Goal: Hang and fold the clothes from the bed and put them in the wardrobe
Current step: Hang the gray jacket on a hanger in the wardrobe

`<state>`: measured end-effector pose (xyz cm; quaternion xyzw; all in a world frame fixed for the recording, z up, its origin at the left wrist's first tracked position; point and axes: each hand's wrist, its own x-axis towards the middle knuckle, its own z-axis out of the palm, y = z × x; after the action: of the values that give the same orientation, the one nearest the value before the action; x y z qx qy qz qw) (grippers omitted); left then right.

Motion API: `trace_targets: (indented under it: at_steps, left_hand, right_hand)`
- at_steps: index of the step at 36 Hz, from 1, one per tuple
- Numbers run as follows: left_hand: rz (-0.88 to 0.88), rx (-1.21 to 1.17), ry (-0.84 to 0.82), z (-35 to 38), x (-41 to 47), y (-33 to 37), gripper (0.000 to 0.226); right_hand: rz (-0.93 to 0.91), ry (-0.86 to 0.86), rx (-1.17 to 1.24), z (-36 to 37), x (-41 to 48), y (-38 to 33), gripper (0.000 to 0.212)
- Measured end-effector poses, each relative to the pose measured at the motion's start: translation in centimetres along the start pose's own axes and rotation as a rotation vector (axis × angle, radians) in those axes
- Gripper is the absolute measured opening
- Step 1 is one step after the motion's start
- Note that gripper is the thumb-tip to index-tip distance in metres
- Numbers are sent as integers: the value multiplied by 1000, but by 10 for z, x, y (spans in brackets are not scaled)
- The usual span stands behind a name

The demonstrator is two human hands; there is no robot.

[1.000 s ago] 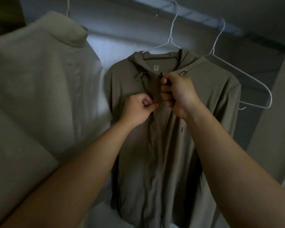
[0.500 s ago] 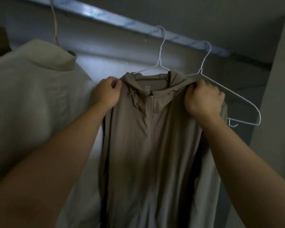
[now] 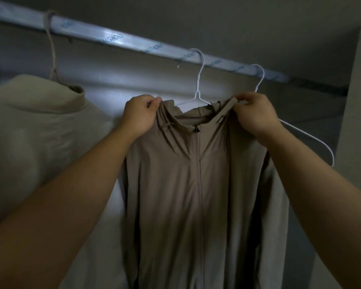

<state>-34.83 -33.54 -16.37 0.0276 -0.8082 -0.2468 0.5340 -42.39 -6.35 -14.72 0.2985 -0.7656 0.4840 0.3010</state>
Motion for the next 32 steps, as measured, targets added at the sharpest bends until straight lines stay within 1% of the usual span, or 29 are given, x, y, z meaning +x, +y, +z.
trace_targets:
  at_steps: [2,5,7,9,11,13,15,19,23,25,27,28,30,32]
  left_hand:
    - [-17,-2,15,3,3,-3,46]
    - [7,15,35,5,8,-1,46]
    - [21,1,38,7,11,2,42]
    - [21,-27,47,10,12,4,36]
    - [11,-54,65,13,14,7,32]
    - [5,-73,90,17,16,10,30]
    - [2,-85,116,19,18,12,29]
    - [-15,-127,142,24,24,13,23]
    - [-42,-97,100,29,28,6,17]
    - [-45,-59,64,28,27,-2,19]
    - [-43,14,57,24,24,-16,34]
    - [-38,62,59,21,20,-24,44]
    - [-45,130,87,15,14,-41,58]
    - [-65,155,148,10,6,-57,63]
  right_hand:
    - [15,-1,56,2,8,4,18]
    - [-32,-7,87,2,16,2,33]
    - [-67,-12,78,4,20,-3,41]
    - [-79,-16,77,7,23,-7,40]
    - [-77,-36,62,12,25,-10,35]
    - [-98,-66,20,16,25,-12,30]
    - [-123,-54,-2,16,26,-13,26]
    - [-151,-7,96,13,27,-17,35]
    - [-85,-41,187,10,33,-19,40]
    - [-60,-64,96,9,33,-16,36]
    - [-46,-55,-118,8,30,-6,29]
    - [-53,-31,-266,8,26,2,31]
    - [-118,96,-550,10,14,18,42]
    - [-212,254,-686,12,0,32,56]
